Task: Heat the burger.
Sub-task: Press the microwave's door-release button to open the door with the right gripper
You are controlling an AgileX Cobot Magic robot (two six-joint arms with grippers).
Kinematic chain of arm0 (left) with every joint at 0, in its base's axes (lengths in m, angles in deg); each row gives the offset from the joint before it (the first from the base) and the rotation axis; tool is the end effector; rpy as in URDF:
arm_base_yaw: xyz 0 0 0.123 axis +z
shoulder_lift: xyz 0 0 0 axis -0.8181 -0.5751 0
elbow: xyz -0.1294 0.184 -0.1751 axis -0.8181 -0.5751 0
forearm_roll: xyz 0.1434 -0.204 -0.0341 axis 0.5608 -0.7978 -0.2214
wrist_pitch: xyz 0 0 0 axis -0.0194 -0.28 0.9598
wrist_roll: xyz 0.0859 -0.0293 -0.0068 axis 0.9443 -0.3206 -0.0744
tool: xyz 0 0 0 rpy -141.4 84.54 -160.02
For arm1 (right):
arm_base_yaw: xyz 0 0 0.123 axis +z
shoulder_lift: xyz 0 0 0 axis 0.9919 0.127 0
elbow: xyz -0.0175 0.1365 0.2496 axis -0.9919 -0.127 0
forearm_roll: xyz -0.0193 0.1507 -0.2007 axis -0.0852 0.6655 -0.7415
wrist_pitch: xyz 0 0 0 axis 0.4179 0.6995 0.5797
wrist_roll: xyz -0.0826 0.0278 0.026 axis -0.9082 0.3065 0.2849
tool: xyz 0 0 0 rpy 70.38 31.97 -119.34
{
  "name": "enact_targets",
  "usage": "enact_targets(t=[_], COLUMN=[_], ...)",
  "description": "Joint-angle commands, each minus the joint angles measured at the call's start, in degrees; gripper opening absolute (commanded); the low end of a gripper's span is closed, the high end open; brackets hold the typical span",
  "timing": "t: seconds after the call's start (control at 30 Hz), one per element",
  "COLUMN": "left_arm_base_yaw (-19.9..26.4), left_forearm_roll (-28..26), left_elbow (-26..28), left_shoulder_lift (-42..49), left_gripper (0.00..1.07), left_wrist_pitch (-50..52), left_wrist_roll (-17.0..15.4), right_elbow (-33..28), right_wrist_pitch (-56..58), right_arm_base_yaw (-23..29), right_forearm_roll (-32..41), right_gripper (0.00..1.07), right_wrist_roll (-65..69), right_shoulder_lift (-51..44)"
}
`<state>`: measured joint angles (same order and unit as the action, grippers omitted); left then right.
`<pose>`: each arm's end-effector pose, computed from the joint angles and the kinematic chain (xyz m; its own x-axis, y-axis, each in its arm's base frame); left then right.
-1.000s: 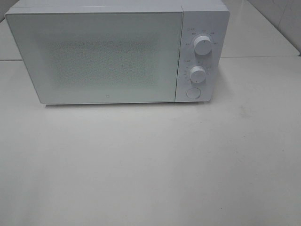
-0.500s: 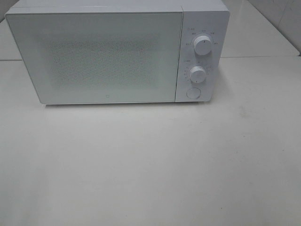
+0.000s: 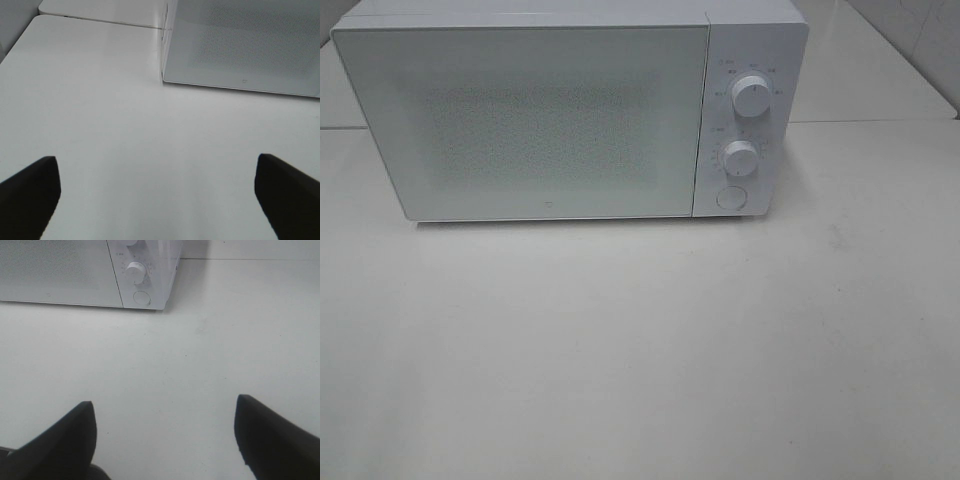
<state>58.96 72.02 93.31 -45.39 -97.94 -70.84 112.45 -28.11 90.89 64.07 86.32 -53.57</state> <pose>-0.0082 -0.0115 0.2828 -0.4369 -0.0964 -0.8943 0.0075 0.9938 -0.1108 -0.0045 0.0052 0.2816 -0.4089 -0.0185 -0.9124 -0.1832 0.9811 0.0622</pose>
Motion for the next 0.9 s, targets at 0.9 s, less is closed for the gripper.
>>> enact_targets(t=[0.9], left_arm_base_yaw=[-0.23], left_forearm_roll=[-0.06], left_elbow=[-0.23], left_shoulder_lift=[0.92], left_gripper=[0.98], left_wrist_pitch=[0.06], left_wrist_roll=[0.00], right_elbow=[2.35], right_wrist_pitch=[-23.26], right_arm_base_yaw=[-0.34], right_forearm_roll=[1.26], right_gripper=[0.77], right_wrist_roll=[-3.67], right_shoulder_lift=[22.86])
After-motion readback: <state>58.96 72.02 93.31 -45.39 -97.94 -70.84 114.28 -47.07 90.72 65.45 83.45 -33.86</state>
